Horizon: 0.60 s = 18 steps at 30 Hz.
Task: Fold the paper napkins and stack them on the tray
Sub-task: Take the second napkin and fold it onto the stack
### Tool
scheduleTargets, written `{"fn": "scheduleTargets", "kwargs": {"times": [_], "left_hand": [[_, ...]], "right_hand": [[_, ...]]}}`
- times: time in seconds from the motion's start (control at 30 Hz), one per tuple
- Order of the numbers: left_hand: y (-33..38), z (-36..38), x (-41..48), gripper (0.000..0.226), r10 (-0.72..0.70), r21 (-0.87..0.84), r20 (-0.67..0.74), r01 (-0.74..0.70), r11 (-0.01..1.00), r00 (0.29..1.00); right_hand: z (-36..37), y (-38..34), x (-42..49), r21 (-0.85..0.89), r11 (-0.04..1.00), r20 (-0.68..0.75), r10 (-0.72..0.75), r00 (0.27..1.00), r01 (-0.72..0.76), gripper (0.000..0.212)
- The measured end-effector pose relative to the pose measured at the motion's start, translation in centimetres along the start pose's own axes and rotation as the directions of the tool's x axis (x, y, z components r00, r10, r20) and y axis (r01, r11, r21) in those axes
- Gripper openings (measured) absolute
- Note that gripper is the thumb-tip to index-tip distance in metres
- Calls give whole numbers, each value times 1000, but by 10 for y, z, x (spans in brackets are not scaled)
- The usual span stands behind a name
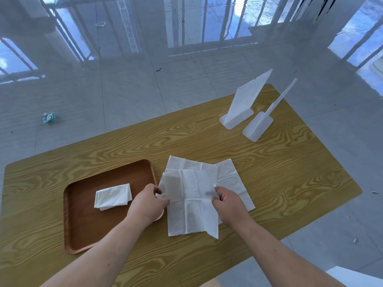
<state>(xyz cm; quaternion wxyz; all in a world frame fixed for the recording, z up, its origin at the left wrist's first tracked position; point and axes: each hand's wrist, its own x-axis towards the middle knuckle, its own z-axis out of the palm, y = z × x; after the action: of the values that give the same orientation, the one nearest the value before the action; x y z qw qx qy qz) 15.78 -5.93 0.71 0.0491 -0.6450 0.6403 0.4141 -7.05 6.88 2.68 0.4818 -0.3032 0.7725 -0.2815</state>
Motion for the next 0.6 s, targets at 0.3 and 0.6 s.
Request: {"fn": "scheduleTargets", "kwargs": {"times": [0.3, 0.6], "left_hand": [[0, -6, -4, 67, 37, -305, 144, 9, 952, 989], [47, 7, -34, 97, 173, -571, 582, 248, 783, 794]], "right_hand": [[-38, -20, -6, 454, 867, 260, 92, 961, -206, 28], [-77, -39, -8, 748, 581, 469, -122, 875, -321, 48]]}}
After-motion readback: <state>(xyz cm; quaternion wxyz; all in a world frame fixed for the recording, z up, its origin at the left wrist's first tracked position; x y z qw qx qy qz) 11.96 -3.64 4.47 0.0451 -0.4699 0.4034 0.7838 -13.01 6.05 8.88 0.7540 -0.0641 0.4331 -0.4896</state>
